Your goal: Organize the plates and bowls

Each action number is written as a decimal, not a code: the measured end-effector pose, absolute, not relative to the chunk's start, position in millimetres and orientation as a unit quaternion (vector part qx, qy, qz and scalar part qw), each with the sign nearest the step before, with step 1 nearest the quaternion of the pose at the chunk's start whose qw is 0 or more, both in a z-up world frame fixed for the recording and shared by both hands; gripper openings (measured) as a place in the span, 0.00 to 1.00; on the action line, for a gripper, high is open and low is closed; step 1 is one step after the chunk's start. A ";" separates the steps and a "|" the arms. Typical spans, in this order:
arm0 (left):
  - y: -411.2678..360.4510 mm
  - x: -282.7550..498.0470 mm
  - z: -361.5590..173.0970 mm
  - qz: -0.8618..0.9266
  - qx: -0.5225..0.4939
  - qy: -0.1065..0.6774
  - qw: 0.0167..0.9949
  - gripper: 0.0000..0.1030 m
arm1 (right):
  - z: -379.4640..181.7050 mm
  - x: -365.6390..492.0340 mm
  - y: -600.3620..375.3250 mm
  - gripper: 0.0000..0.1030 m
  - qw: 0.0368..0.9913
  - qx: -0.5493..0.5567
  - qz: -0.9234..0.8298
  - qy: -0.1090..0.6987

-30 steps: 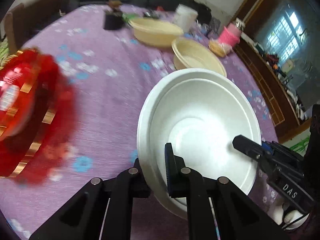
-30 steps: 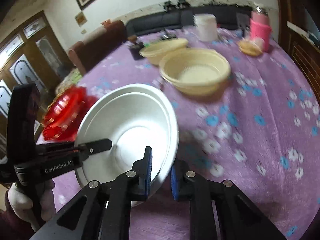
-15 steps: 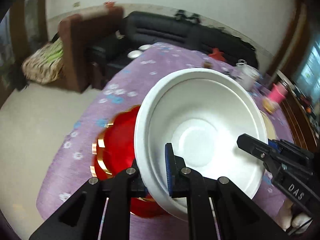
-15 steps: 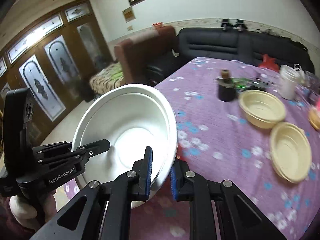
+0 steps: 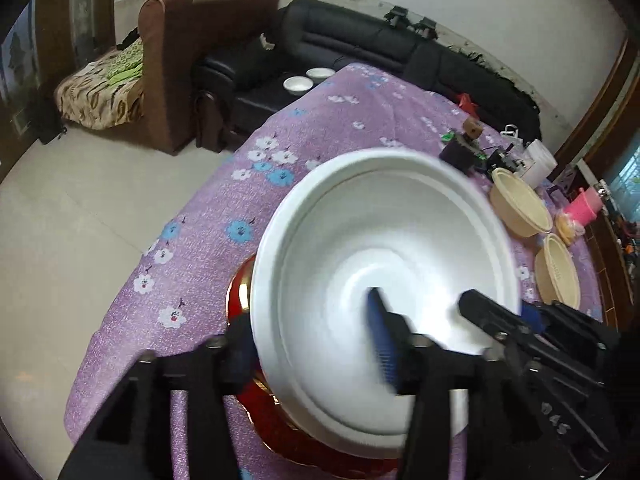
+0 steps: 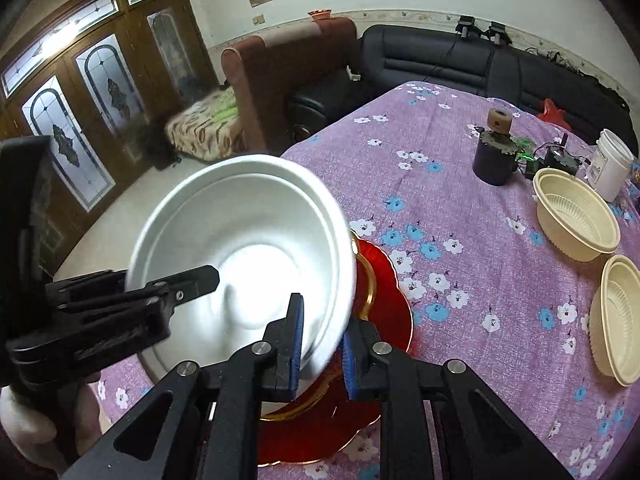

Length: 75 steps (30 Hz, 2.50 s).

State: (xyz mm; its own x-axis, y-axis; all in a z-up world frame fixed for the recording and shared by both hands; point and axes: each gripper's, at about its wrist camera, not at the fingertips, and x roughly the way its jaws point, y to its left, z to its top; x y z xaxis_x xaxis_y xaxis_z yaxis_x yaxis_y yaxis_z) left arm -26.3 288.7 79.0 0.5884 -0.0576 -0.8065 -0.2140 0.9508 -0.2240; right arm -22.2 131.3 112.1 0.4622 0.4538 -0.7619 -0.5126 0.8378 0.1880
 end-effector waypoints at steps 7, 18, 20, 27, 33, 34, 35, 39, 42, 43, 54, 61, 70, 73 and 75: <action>289.9 -35.1 92.5 0.058 -0.150 0.432 0.887 0.67 | 116.2 -27.6 126.7 0.25 0.871 -0.031 0.275 0.406; 285.8 -79.0 129.5 0.066 -0.181 0.374 0.907 0.69 | 135.7 -39.6 96.4 0.53 0.893 0.013 0.270 0.360; 274.1 -93.1 139.0 0.053 -0.183 0.359 0.914 0.76 | 141.6 -43.1 79.2 0.56 0.897 0.032 0.265 0.352; 210.6 -105.9 144.0 -0.019 -0.172 0.360 0.917 0.83 | 130.2 -38.9 -10.4 0.59 0.904 0.076 0.195 0.374; 149.9 -97.4 124.7 -0.079 -0.126 0.403 0.903 0.83 | 123.8 -26.4 -125.3 0.59 0.909 0.146 0.096 0.379; 141.4 -95.5 120.3 -0.085 -0.123 0.410 0.900 0.83 | 122.6 -25.1 -142.1 0.59 0.909 0.154 0.078 0.378; 137.2 -93.8 118.1 -0.088 -0.122 0.414 0.898 0.83 | 120.4 -22.7 -158.6 0.59 0.908 0.162 0.060 0.380; 120.8 -85.6 105.9 -0.098 -0.126 0.436 0.886 0.83 | 100.3 -12.6 -207.1 0.58 0.898 0.186 0.007 0.398; 110.9 -83.3 101.3 -0.096 -0.122 0.441 0.884 0.83 | 80.7 -4.2 -224.0 0.58 0.887 0.205 -0.006 0.414; 108.7 -83.2 100.7 -0.094 -0.120 0.442 0.884 0.83 | 75.3 -2.5 -226.5 0.58 0.884 0.209 -0.007 0.418; 88.1 -74.3 87.0 -0.077 -0.094 0.467 0.876 0.83 | 51.9 13.3 -202.5 0.28 0.886 0.230 0.056 0.399; 67.8 -46.1 73.0 -0.083 -0.109 0.481 0.866 0.83 | 55.3 8.6 -194.5 0.15 0.876 0.220 0.132 0.409; 30.4 17.1 51.6 -0.082 -0.089 0.487 0.865 0.71 | 59.6 4.8 -166.4 0.15 0.823 0.198 0.247 0.471; 23.1 37.8 39.2 -0.066 -0.063 0.501 0.861 0.43 | 56.2 6.7 -167.9 0.15 0.822 0.202 0.238 0.476; 22.4 44.6 32.2 -0.058 -0.057 0.510 0.857 0.26 | 52.5 8.0 -169.5 0.16 0.821 0.205 0.232 0.480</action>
State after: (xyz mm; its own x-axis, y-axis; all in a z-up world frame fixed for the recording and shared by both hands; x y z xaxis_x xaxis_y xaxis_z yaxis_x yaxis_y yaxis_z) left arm 44.6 22.4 32.2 0.4740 -0.1576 -0.8663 0.0412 0.9867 -0.1569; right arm 8.0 -169.5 52.5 0.4307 0.5778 -0.6932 -0.1840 0.8082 0.5594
